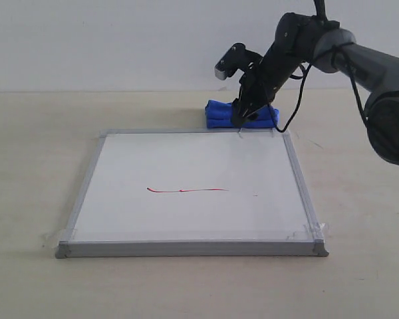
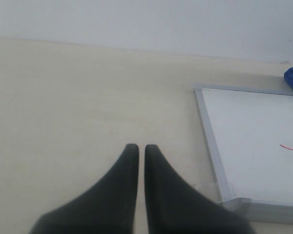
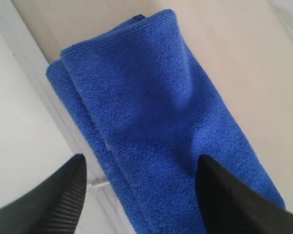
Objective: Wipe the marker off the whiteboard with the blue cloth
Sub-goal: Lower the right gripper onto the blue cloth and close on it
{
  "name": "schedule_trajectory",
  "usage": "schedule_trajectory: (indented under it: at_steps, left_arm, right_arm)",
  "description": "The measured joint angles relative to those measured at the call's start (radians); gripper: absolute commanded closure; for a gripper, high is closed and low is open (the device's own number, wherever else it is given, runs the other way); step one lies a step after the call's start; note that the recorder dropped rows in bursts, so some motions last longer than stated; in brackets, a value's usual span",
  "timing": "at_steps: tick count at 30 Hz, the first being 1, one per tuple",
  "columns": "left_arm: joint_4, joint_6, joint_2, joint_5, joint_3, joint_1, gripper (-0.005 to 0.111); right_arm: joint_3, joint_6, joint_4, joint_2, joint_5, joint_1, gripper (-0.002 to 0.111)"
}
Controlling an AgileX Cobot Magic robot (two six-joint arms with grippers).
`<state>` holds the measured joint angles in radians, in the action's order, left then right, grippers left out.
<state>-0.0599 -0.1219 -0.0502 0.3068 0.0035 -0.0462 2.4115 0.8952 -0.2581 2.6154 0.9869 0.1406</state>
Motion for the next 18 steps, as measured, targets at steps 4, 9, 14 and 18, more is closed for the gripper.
schedule_trajectory:
  at_steps: [4,9,14,18]
  left_arm:
    - [0.000,0.000,0.000,0.000,0.000,0.000,0.102]
    - [0.000,0.000,0.000,0.000,0.000,0.000,0.102]
    - [0.000,0.000,0.000,0.000,0.000,0.000,0.102]
    - [0.000,0.000,0.000,0.000,0.000,0.000,0.102]
  right_arm:
    - [0.000,0.009,-0.002,0.018,-0.021,0.000,0.050]
    - [0.005,0.012,-0.007,0.035,-0.053,0.000,0.050]
    - [0.006,0.012,-0.009,0.039,-0.088,0.000,0.062]
    - [0.006,0.012,-0.009,0.043,-0.092,0.000,0.088]
